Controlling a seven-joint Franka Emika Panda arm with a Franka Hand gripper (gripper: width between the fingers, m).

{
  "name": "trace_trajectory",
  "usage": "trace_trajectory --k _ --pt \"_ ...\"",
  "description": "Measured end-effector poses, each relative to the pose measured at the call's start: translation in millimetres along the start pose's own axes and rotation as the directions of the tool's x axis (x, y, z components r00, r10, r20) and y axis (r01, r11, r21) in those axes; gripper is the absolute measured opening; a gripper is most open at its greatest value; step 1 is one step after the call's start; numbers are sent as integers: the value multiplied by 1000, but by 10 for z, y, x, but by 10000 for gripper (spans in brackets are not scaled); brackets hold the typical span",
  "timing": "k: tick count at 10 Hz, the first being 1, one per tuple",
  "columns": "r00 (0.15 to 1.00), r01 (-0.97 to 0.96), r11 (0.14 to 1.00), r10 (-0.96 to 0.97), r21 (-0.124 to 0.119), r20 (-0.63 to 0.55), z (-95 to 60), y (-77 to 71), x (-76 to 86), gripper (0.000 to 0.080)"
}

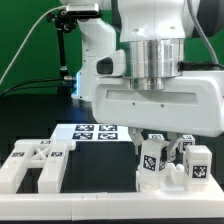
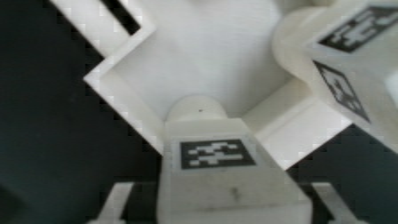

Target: Assemble chair

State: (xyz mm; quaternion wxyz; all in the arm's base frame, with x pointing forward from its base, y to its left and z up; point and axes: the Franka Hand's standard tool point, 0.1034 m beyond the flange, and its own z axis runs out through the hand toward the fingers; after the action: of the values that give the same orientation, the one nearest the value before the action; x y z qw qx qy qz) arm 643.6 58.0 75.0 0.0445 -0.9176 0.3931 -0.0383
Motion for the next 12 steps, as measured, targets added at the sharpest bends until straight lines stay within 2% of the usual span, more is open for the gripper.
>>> trace_trajectory --k 2,3,4,5,6,7,8,9,10,11,12 --pt "971 -240 971 240 -2 14 9 -6 18 287" --pt "919 -394 919 394 -2 35 10 -9 32 287" --pt "825 -563 827 561 2 60 13 -8 38 287" --pt "688 -723 691 719 6 99 23 -3 46 288" --pt "594 -803 596 794 23 131 30 18 58 288" --pt "583 -810 586 801 21 134 28 10 46 288" --pt "609 -791 611 782 24 133 34 11 44 288" --pt "658 -750 661 742 28 128 33 13 45 459" --pt "791 -607 794 599 43 122 15 6 57 588" --pt "884 -460 886 452 54 115 13 5 48 588" --pt "916 -395 916 388 66 104 21 3 33 631"
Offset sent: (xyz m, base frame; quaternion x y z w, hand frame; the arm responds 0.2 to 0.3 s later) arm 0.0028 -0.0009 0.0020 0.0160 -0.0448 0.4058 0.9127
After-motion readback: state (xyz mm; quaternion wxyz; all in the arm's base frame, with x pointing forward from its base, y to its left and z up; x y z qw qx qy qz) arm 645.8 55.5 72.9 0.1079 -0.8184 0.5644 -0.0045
